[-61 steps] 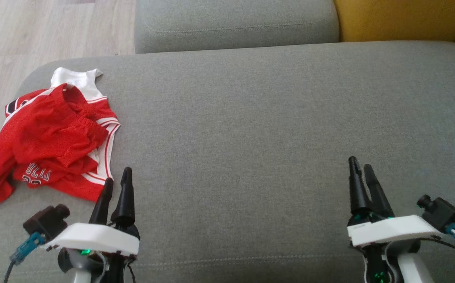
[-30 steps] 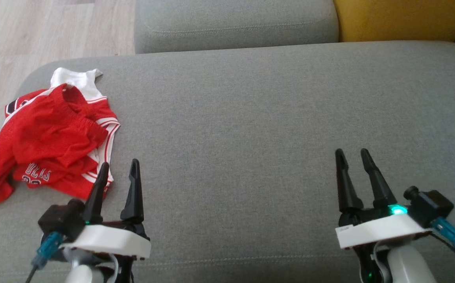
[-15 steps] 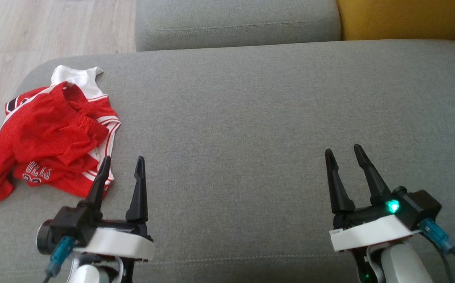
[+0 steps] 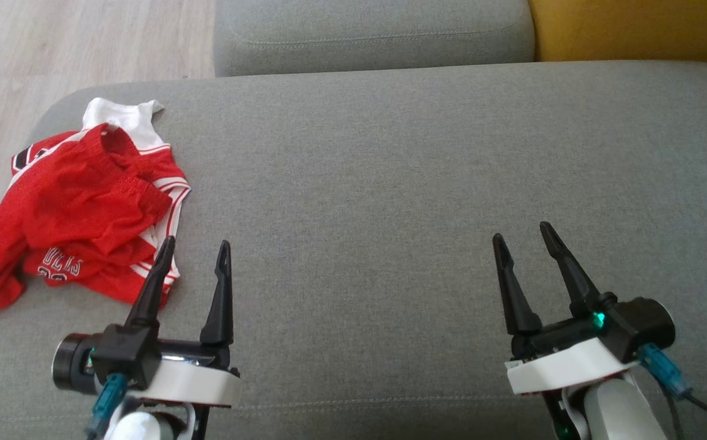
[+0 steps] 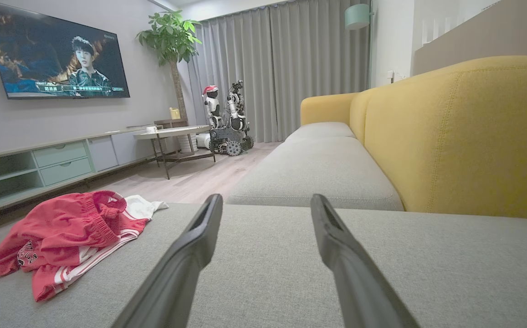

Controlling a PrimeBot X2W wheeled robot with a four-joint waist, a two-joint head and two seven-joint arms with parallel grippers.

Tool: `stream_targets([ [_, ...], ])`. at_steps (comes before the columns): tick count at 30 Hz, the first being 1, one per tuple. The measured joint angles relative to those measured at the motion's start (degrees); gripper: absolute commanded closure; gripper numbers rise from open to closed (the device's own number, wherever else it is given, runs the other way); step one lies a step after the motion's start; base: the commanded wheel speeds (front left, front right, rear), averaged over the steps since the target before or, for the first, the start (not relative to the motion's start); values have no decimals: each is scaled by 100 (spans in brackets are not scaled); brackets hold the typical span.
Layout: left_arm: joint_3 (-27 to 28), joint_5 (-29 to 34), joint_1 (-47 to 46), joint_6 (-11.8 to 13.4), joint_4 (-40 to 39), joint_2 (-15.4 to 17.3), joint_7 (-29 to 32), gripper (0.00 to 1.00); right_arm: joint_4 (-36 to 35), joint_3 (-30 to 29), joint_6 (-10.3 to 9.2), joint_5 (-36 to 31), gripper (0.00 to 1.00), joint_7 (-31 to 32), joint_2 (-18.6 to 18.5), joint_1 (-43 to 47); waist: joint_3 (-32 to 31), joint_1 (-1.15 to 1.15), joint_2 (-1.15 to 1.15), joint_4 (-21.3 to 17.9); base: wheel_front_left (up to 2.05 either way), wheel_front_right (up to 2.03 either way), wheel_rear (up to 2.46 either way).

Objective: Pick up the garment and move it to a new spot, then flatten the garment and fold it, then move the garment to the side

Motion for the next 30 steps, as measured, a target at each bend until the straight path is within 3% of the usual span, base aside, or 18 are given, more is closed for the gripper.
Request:
stream_targets([
  [21,16,0,45,-74,97,-9,0,0,29,-13,0,8,0,0,0,1,-49,0,0,-1,0,0,0],
  [30,62,-65,44,-7,134,-12,0,0,51,102,0,7,0,-1,0,3,-4,0,0,403,0,0,0],
])
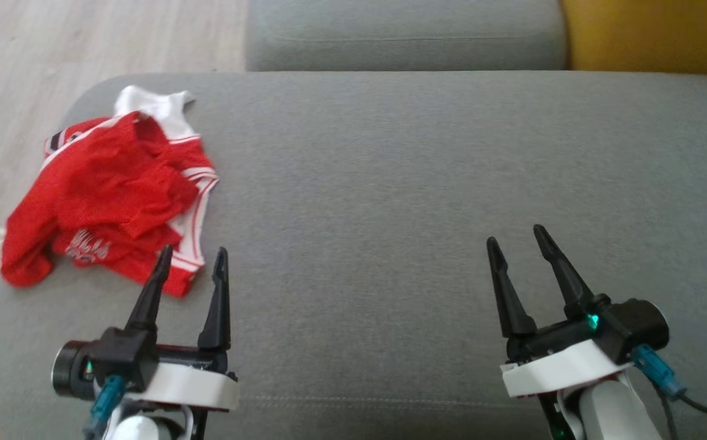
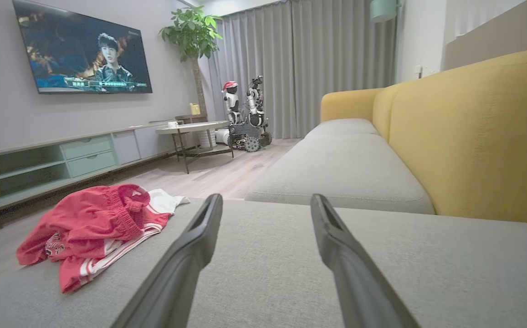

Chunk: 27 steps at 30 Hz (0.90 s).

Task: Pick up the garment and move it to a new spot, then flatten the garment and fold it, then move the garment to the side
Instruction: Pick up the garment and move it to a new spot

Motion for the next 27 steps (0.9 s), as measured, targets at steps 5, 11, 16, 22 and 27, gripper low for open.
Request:
stream_targets([
  [5,15,-96,1,46,-51,-1,0,0,9,55,0,0,0,0,1,3,19,0,0,303,0,0,0],
  [11,66,-145,0,92,-96,-2,0,0,25,75,0,-24,0,0,-2,10,67,0,0,826,0,0,0],
  [16,85,-147,-1,104,-172,-2,0,0,33,65,0,-25,0,0,-13,8,136,0,0,1263,0,0,0],
  [22,266,-145,1,121,-263,-2,0,0,43,66,0,-38,0,0,-21,-33,251,0,0,1671,0,0,0],
  [27,491,-49,-88,-43,-436,4,0,0,45,97,1,-83,0,0,-64,-202,496,0,0,1763,0,0,0],
])
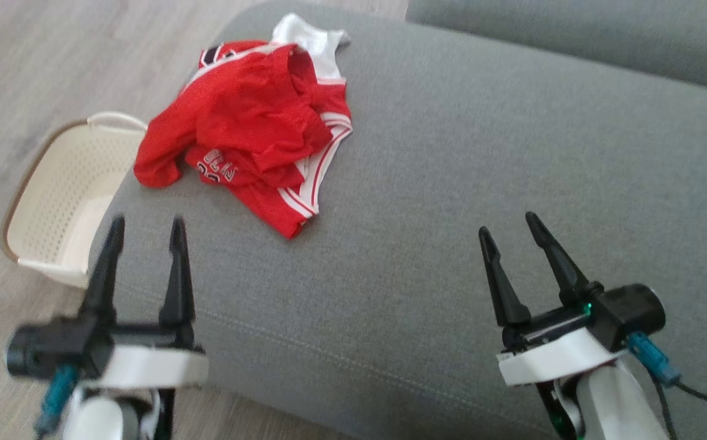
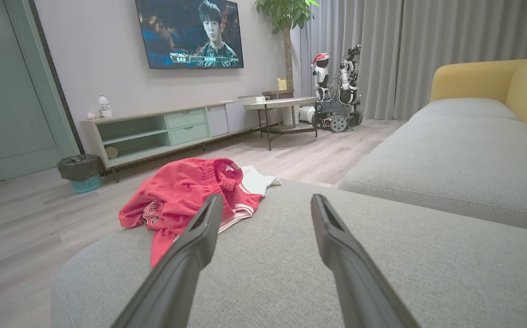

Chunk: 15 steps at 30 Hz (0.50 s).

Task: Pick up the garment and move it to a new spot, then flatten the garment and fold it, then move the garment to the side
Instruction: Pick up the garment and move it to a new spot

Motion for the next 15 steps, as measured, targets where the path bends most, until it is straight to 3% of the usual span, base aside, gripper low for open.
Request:
stream_targets([
  [6,134,113,-1435,-447,-60,364,-3,0,126,212,3,-62,0,0,-336,-448,538,0,0,-31,0,0,0],
  [9,21,79,-2457,-632,378,647,-46,0,127,190,3,-79,0,0,-520,-750,865,0,0,-75,0,0,0],
  [12,-461,-110,-3383,-700,1191,977,-48,0,134,201,3,-102,0,0,-702,-968,1208,0,0,-130,0,0,0],
  [15,-1299,-475,-4287,-723,2206,1338,68,0,157,268,3,-122,0,0,-855,-1150,1538,1,0,-206,0,0,0],
])
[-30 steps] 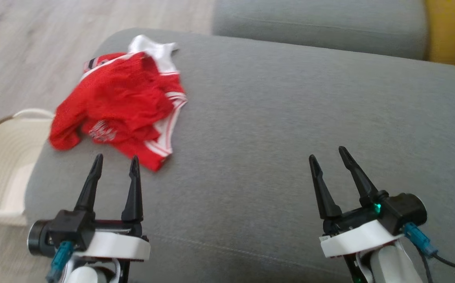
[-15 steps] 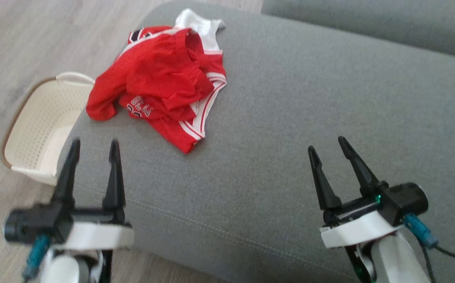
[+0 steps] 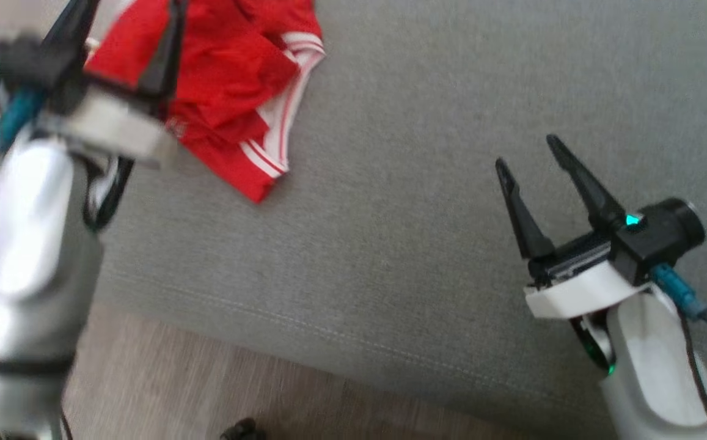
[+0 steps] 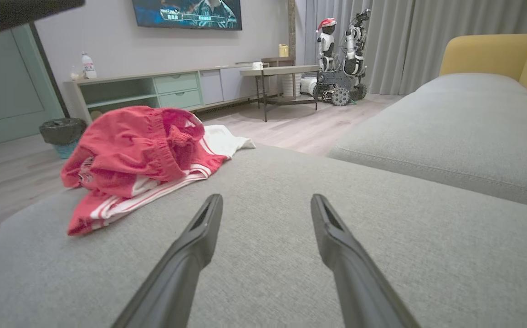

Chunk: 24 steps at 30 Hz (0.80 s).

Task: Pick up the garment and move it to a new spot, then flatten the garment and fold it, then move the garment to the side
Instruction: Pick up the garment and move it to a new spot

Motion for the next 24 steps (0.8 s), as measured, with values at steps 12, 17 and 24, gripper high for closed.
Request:
stream_targets([
  [12,-1757,-1622,-2145,-2,2919,470,1640,0,-185,51,0,-22,0,-25,-313,-384,869,0,0,-503,0,0,0],
  [17,-2262,-1816,-2360,-2,3542,599,2134,0,-250,-2,0,-19,0,-25,-354,-383,989,0,0,-620,0,0,0],
  [24,-2727,-2019,-2462,-2,3760,712,1577,100,-296,-40,0,26,0,-25,-338,-383,902,-1,0,-652,0,0,0],
])
